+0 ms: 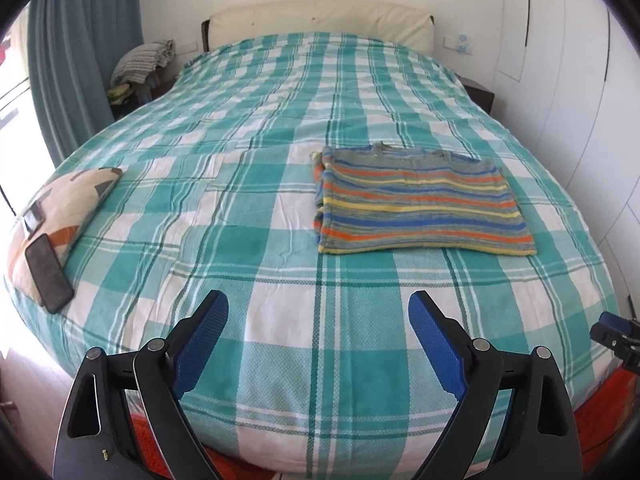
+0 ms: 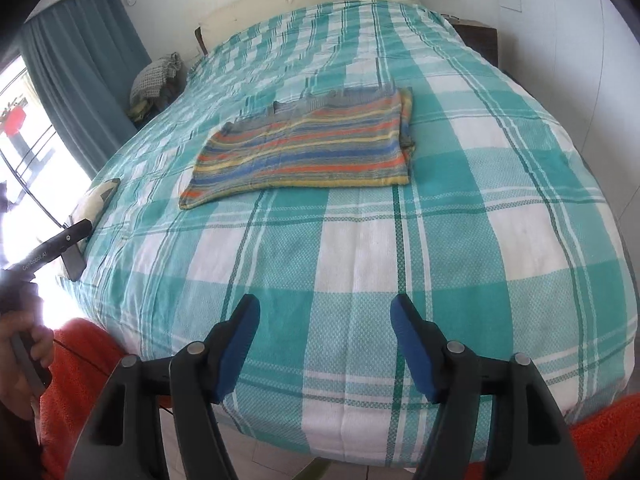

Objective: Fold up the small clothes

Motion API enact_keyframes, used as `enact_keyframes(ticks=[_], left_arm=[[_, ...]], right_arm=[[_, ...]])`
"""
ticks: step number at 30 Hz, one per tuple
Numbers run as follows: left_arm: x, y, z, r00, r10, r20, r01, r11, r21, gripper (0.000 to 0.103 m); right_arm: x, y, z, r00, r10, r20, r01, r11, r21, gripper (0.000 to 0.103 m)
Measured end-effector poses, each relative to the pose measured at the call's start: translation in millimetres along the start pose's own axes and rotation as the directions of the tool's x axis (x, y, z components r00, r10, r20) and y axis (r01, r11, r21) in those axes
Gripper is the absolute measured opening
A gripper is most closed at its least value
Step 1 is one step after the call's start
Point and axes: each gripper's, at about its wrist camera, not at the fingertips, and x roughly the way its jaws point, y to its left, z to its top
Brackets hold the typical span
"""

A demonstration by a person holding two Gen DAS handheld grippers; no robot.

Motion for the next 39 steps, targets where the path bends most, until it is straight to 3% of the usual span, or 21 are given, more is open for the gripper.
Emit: enact_keyframes(ticks=[6,9,12,14,18,21,25,28,29,31,32,33,34,35,36,37,39], left_arm=[[-14,-2,-1,1.000,-0.011,0.019,0.011,1.000,-0.002,0.094],[-9,-19,-6,0.996,-0.087,-0.002,0.087,0.996,0.035,0.095],[11,-54,-11,0.985,-0.166,-0.042,0.170,0.976,0.135,0.096],[34,-90,-12,0.972,-0.218,-0.091,0.234,0.947,0.222,0.096],[86,-169,-3,0.933,-0.325,-0.154,0.359,0.850,0.385,0.096],[121,-225,7,0.917,-0.366,-0.160,0.396,0.783,0.480,0.095],[164,-279,13,0.895,-0.411,-0.173,0.434,0.716,0.547,0.095],[188,-309,7,0.898,-0.404,-0.174,0.422,0.678,0.601,0.092],[195,-316,5,0.897,-0.401,-0.184,0.424,0.669,0.611,0.085],[201,-320,9,0.878,-0.439,-0.191,0.462,0.670,0.581,0.072],[202,-320,13,0.877,-0.445,-0.181,0.464,0.687,0.559,0.049],[204,-318,18,0.881,-0.440,-0.172,0.459,0.707,0.538,0.012],[205,-314,22,0.878,-0.446,-0.173,0.468,0.725,0.505,0.009],[205,-308,26,0.864,-0.471,-0.177,0.496,0.738,0.459,0.008],[201,-299,29,0.856,-0.491,-0.165,0.511,0.751,0.418,0.007],[195,-288,33,0.848,-0.508,-0.148,0.523,0.761,0.384,0.007],[180,-256,42,0.841,-0.533,-0.093,0.534,0.792,0.295,0.006]], right_arm=[[-16,4,2,0.998,0.008,0.059,-0.007,1.000,-0.015,0.074],[-6,-1,5,0.999,0.027,0.027,-0.027,1.000,-0.014,0.074],[3,-11,22,0.998,0.050,0.028,-0.049,0.998,-0.029,0.074],[13,-22,43,0.998,0.056,0.042,-0.055,0.998,-0.041,0.074],[51,-61,101,0.995,0.086,0.047,-0.086,0.996,0.003,0.074],[96,-97,148,0.994,0.112,0.007,-0.113,0.992,0.058,0.074],[162,-138,201,0.977,0.186,-0.101,-0.171,0.976,0.137,0.074],[206,-157,231,0.960,0.215,-0.181,-0.185,0.968,0.168,0.074],[216,-160,239,0.956,0.221,-0.193,-0.189,0.967,0.172,0.074],[233,-165,251,0.951,0.239,-0.199,-0.201,0.961,0.191,0.073],[240,-167,257,0.950,0.247,-0.192,-0.208,0.957,0.204,0.073],[246,-167,262,0.951,0.249,-0.186,-0.209,0.955,0.212,0.070],[253,-166,267,0.952,0.247,-0.182,-0.205,0.954,0.218,0.063],[260,-165,273,0.949,0.257,-0.185,-0.213,0.951,0.225,0.056],[267,-161,276,0.944,0.264,-0.197,-0.218,0.950,0.225,0.036],[272,-155,281,0.949,0.233,-0.213,-0.189,0.959,0.211,0.010],[270,-138,289,0.964,0.174,-0.201,-0.139,0.974,0.178,0.009]])
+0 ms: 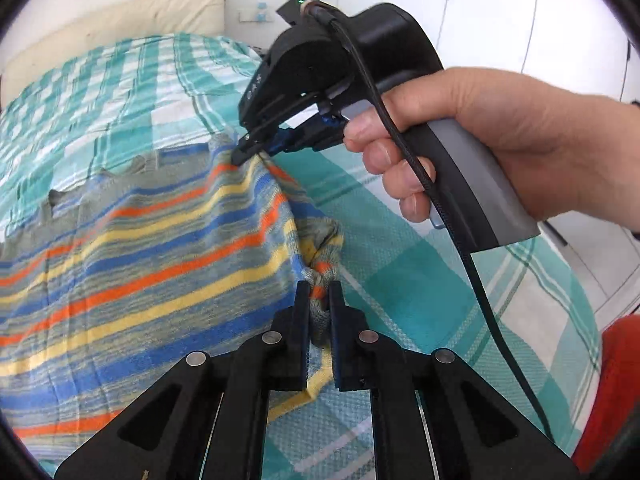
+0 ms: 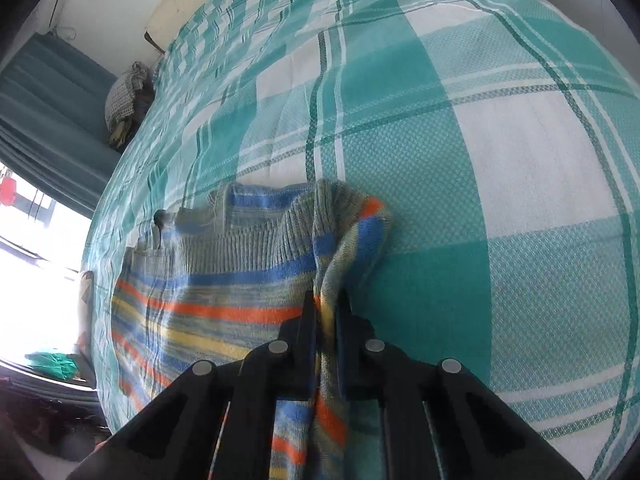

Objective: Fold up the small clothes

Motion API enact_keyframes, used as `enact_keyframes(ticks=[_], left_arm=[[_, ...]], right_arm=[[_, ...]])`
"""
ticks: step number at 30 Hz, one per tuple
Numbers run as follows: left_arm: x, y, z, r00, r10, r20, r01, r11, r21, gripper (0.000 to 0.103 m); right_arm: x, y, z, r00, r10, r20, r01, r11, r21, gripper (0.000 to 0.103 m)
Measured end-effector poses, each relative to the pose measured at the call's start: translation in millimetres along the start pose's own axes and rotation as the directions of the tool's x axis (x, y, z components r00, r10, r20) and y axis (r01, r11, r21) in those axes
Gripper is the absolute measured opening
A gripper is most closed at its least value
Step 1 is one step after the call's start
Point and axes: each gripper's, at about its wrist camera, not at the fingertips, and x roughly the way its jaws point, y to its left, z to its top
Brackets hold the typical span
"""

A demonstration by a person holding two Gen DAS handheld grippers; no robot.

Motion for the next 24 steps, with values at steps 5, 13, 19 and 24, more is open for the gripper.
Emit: enact_keyframes(ticks=[5,13,19,24], left_arm=[[-97,85,-14,0.990,0.017,0.142,0.030,0.946,-0.322,0.006],[-153,204,-66,0.973,0.215,0.083,-0.136,0.827,-0.545,0.006],[-138,244,-104,0.957,0.243,-0.161,-0.290,0.753,-0.590,0.030],[-183,229,-109,0.961,0.271,-0.052,-0.251,0.781,-0.572,0.071]], right_arm=[[-32,97,7,0.988,0.123,0.095,-0.108,0.983,-0.146,0.008],[41,259,-6,0.976,0.218,0.011,-0.205,0.935,-0.289,0.008],[114,292,-33,0.955,0.264,-0.134,-0.291,0.923,-0.252,0.027],[64,260,-59,0.956,0.294,-0.014,-0.288,0.923,-0.254,0.028]])
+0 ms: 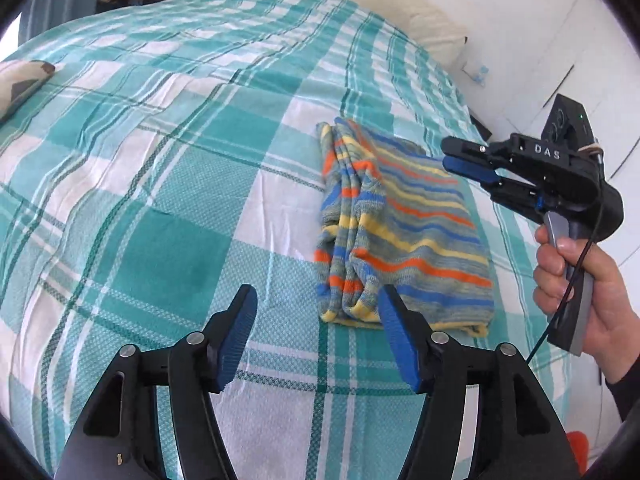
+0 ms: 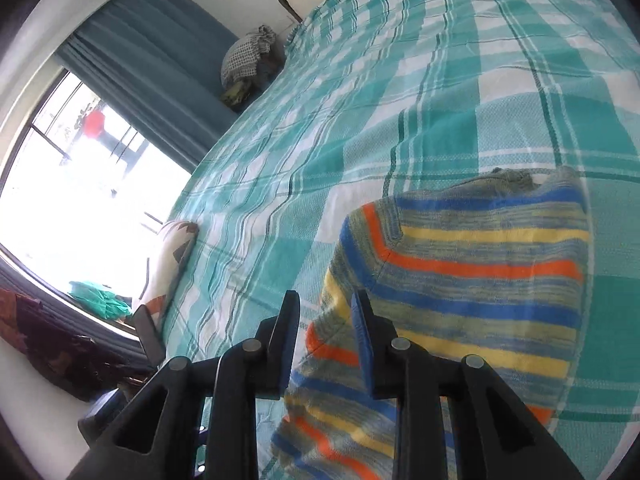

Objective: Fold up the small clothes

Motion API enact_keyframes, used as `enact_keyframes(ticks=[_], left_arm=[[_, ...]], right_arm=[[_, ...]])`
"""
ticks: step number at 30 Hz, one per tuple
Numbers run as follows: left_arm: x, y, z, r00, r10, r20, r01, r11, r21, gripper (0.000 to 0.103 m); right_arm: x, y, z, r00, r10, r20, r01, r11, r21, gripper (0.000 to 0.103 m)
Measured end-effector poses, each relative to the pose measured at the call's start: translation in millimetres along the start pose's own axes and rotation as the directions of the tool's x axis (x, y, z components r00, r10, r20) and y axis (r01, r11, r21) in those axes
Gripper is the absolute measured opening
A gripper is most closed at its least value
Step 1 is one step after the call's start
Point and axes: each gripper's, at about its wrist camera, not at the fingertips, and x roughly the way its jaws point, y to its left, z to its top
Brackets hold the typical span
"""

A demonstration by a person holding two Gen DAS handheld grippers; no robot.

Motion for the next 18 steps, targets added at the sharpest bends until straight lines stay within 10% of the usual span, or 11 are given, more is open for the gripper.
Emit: enact_keyframes(ticks=[5,9,12,15,18], left_arm=[[38,-28,26,1.000,0.007,-0.017,-0.006,0.996,0.088,0.079],[97,-11,36,0.977,0.155,-0.148,-0.149,0.987,0.055,0.062],[76,0,46,0.988,0.105,-0.116,-0.104,0.994,0.021,0.069],[55,-5,64,1.000,-0.007,-0.014,0.007,0.999,0.043,0.100],[85,-11,90,0.998,-0.026,-0.050,0.029,0.998,0.064,0.101]], right_arm=[[-59,5,-62,0.992,-0.124,0.039,0.129,0.976,-0.178,0.028],[-20,-21,-125,0.964,-0.180,-0.194,0.150,0.976,-0.160,0.028],[-40,-17,-136,0.974,-0.184,-0.130,0.156,0.967,-0.199,0.031],[-77,-21,-115,0.989,-0.146,-0.003,0.145,0.981,-0.132,0.079],[-91,-40,-82,0.978,-0.172,0.114,0.180,0.982,-0.057,0.088]])
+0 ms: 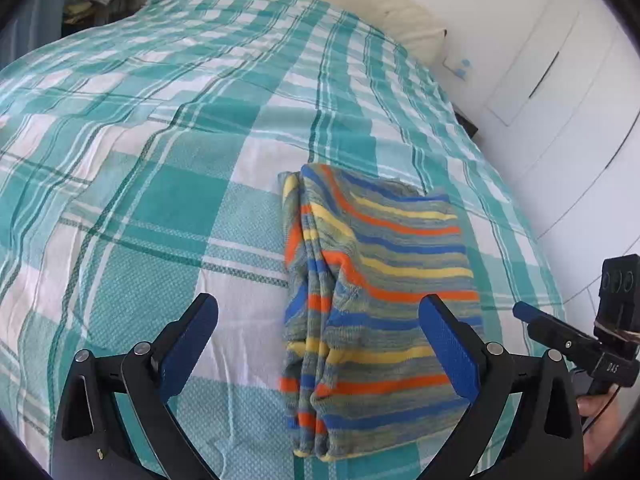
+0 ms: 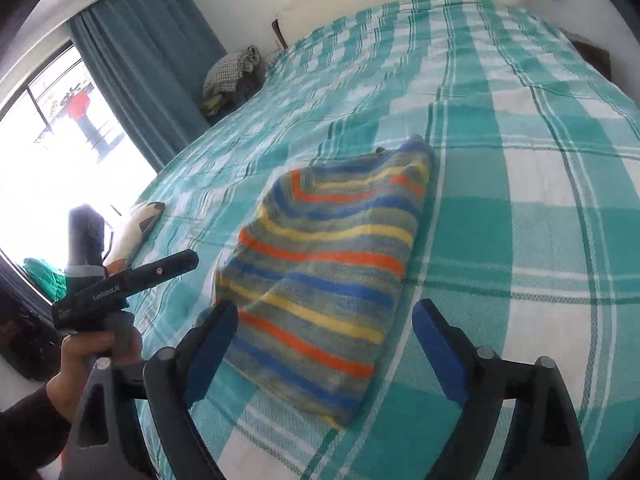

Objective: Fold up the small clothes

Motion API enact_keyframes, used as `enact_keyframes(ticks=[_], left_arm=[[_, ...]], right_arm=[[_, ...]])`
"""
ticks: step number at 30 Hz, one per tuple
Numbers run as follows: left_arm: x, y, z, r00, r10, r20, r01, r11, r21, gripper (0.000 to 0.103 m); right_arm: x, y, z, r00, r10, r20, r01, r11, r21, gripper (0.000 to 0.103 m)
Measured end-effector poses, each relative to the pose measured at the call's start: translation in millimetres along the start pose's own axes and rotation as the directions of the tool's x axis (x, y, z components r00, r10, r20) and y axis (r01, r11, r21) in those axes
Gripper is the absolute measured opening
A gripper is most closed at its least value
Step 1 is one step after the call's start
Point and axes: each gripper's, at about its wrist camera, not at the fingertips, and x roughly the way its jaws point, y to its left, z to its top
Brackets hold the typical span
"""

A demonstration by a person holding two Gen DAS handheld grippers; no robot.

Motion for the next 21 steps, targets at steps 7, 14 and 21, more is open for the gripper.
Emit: enact_keyframes(ticks=[7,14,21], left_arm=[[70,-10,14,0.984,0.018,-0.180,-0.014,1.000,0.025,0.021],[2,-45,37,0.996,-0.065,-0.056,0.069,0.995,0.072,0.016],[-32,-74,51,0.997,-0.082,-0.017,0.083,0.992,0.095,0.043]], right_arm=[[101,-31,21,0.988,0.045,-0.148,-0.022,0.988,0.153,0.050],[59,22,44,0.998,-0.048,-0.043,0.048,0.999,0.009,0.023],[-12,48,77,0.997,-0.038,0.071,0.040,0.999,-0.035,0.024]])
